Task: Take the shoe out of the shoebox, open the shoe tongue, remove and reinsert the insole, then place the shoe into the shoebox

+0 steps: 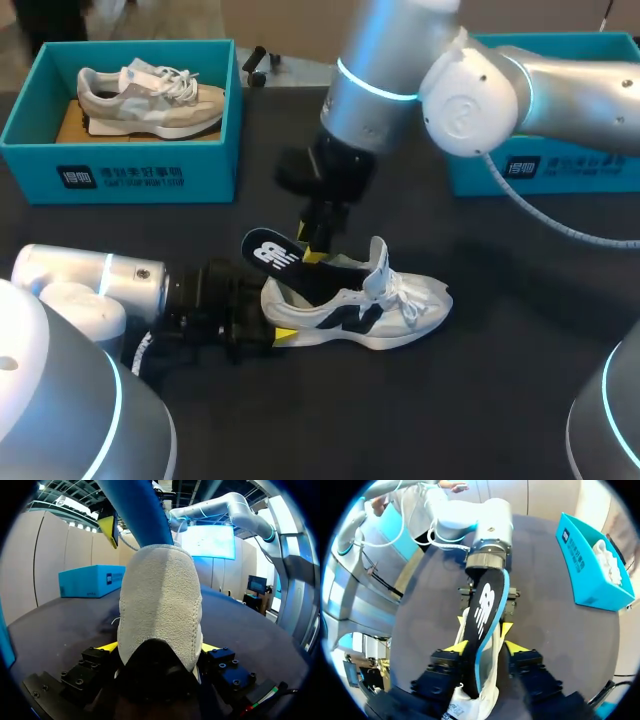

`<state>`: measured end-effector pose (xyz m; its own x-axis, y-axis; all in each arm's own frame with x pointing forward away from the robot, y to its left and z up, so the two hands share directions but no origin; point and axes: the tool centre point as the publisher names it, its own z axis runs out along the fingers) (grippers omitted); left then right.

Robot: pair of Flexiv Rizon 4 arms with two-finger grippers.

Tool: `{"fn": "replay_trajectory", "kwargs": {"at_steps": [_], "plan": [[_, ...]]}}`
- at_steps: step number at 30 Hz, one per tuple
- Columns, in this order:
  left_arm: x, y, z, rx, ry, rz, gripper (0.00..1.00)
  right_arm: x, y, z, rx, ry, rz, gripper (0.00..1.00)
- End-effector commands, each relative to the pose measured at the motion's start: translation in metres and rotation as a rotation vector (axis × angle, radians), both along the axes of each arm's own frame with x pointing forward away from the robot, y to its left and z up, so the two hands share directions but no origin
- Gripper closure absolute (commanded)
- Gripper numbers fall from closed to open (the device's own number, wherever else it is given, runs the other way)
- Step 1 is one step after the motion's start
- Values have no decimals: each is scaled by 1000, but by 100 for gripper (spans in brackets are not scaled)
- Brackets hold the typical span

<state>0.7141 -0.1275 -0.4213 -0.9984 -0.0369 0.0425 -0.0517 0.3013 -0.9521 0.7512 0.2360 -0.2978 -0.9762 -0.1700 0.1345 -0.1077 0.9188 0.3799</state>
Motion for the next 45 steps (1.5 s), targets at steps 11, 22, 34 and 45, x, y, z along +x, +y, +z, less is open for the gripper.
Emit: {"fn": "replay_trajectory", "kwargs": {"at_steps": [11, 22, 34, 45], "plan": [[0, -1, 0, 3, 1, -1, 100, -6, -9, 1, 26, -12, -9, 0], [0, -1, 0, 3, 1, -1, 100, -6, -11, 4, 94, 131, -229, 0], [0, -1, 0, 3, 1, -1, 100, -19, 0, 8, 229, 409, -450, 0], [0, -1, 0, 3, 1, -1, 100, -17, 7, 6, 229, 496, -458, 0]]}}
